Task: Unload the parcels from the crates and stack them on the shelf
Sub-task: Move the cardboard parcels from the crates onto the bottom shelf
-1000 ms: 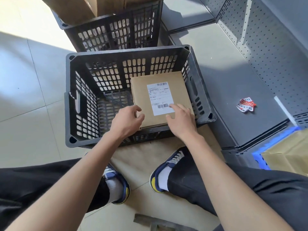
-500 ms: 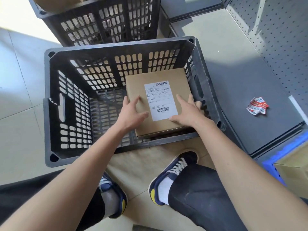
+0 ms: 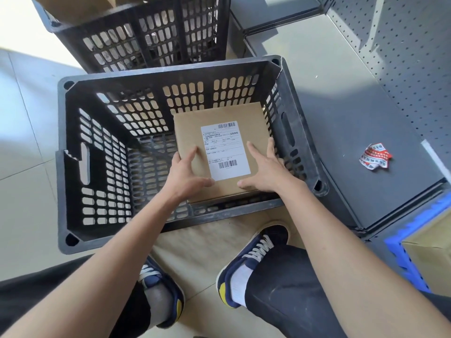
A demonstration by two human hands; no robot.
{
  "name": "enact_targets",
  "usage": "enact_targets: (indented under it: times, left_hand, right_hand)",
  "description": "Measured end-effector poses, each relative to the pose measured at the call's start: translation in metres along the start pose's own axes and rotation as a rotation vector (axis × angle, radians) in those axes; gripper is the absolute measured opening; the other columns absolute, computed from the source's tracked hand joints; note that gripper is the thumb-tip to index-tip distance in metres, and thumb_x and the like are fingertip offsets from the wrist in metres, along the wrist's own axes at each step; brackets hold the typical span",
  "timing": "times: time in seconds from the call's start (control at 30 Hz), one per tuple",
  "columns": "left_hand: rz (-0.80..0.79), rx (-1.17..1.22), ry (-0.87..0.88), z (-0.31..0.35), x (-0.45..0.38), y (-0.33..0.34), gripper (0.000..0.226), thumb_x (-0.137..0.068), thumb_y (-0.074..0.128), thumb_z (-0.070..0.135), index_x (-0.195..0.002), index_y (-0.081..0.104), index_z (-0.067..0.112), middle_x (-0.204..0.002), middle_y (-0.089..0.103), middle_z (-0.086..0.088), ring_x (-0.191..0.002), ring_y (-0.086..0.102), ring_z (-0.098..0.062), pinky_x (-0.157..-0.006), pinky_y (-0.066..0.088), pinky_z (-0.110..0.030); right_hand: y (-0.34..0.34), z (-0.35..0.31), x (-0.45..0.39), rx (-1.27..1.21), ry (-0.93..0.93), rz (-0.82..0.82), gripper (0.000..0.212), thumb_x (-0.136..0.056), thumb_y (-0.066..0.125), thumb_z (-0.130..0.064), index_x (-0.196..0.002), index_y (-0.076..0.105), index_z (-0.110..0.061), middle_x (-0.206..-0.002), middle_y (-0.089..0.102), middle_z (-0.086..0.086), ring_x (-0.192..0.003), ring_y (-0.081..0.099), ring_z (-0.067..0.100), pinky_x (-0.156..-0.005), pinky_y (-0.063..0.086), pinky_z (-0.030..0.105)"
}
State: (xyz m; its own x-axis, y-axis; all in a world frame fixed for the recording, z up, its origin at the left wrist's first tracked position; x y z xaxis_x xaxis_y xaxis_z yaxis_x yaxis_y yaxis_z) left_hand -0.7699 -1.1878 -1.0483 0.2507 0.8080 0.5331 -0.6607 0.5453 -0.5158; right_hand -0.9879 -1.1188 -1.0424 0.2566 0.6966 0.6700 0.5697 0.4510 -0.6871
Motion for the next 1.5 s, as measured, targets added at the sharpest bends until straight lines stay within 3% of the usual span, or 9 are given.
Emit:
enact_targets:
  times: [0.17, 0.47, 0.57, 0.8, 0.93, 1.13, 1.5]
  left_hand:
    - [0.047, -0.019, 0.069, 0.011, 0.009, -0.006, 0.104, -0.065, 0.094, 0.023, -0.153, 0.04, 0.03, -0.148, 0.03, -0.007, -0.133, 0.043, -0.025, -0.115, 0.039, -0.037]
    - [0.229, -0.081, 0.242, 0.039, 0.051, -0.069, 0.115, -0.061, 0.095, 0.047, -0.156, 0.03, 0.041, -0.166, 0.004, -0.003, -0.15, 0.025, -0.025, -0.122, 0.028, -0.048]
    - [0.254, -0.092, 0.276, 0.053, 0.073, -0.085, 0.115, -0.063, 0.094, 0.047, -0.157, 0.027, 0.042, -0.168, -0.001, -0.001, -0.152, 0.02, -0.026, -0.123, 0.026, -0.053]
    - [0.297, -0.085, 0.366, 0.095, 0.14, -0.104, 0.117, -0.064, 0.093, 0.046, -0.158, 0.024, 0.042, -0.169, -0.012, -0.004, -0.155, 0.011, -0.026, -0.125, 0.018, -0.05]
    - [0.324, -0.09, 0.457, 0.13, 0.185, -0.109, 0.117, -0.062, 0.094, 0.049, -0.158, 0.028, 0.041, -0.167, -0.001, -0.003, -0.153, 0.016, -0.027, -0.123, 0.024, -0.056]
    - [0.381, -0.191, 0.573, 0.182, 0.254, -0.097, 0.11, -0.068, 0.091, 0.046, -0.157, 0.028, 0.041, -0.169, -0.011, -0.007, -0.154, 0.014, -0.029, -0.122, 0.02, -0.049]
    - [0.326, -0.24, 0.74, 0.257, 0.312, -0.042, 0.111, -0.067, 0.091, 0.047, -0.157, 0.026, 0.044, -0.168, -0.016, -0.007, -0.154, 0.017, -0.03, -0.122, 0.025, -0.05]
  right_hand:
    - [-0.013, -0.011, 0.008, -0.069, -0.006, 0.026, 0.11, -0.078, 0.081, -0.036, -0.157, 0.006, -0.049, -0.163, -0.03, -0.004, -0.152, -0.001, 0.044, -0.118, 0.019, 0.06]
    - [-0.039, -0.061, 0.064, -0.075, -0.202, 0.34, 0.098, -0.079, 0.071, -0.063, -0.156, 0.011, -0.05, -0.163, -0.029, -0.009, -0.152, -0.004, 0.034, -0.118, 0.023, 0.061]
    - [-0.049, -0.07, 0.093, -0.065, -0.227, 0.423, 0.094, -0.082, 0.068, -0.064, -0.156, 0.012, -0.049, -0.163, -0.028, -0.008, -0.152, -0.005, 0.035, -0.116, 0.023, 0.062]
    - [-0.086, -0.074, 0.171, -0.03, -0.27, 0.529, 0.091, -0.084, 0.067, -0.063, -0.157, 0.014, -0.047, -0.164, -0.027, -0.005, -0.152, -0.006, 0.04, -0.118, 0.015, 0.065]
    - [-0.109, -0.063, 0.22, 0.0, -0.284, 0.658, 0.092, -0.082, 0.066, -0.068, -0.156, 0.017, -0.046, -0.166, -0.021, 0.0, -0.149, 0.008, 0.042, -0.115, 0.027, 0.064]
    - [-0.141, -0.028, 0.291, -0.012, -0.283, 0.796, 0.091, -0.081, 0.066, -0.068, -0.156, 0.017, -0.048, -0.167, -0.018, 0.0, -0.146, 0.014, 0.038, -0.11, 0.033, 0.059]
    - [-0.165, 0.055, 0.381, -0.06, -0.158, 0.957, 0.091, -0.083, 0.065, -0.067, -0.157, 0.017, -0.046, -0.167, -0.019, 0.0, -0.149, 0.009, 0.042, -0.111, 0.032, 0.06]
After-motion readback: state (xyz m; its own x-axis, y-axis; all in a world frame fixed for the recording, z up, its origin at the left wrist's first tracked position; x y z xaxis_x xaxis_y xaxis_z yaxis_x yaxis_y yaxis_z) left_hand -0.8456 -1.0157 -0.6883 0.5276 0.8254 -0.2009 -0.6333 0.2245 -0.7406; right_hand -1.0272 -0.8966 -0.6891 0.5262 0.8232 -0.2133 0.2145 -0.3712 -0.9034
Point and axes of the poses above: each hand's wrist, its own x-axis away from the middle knuckle, its own y-axis out of the palm, z = x × y, the point moved 9 cm from there along -x, towards the middle knuckle
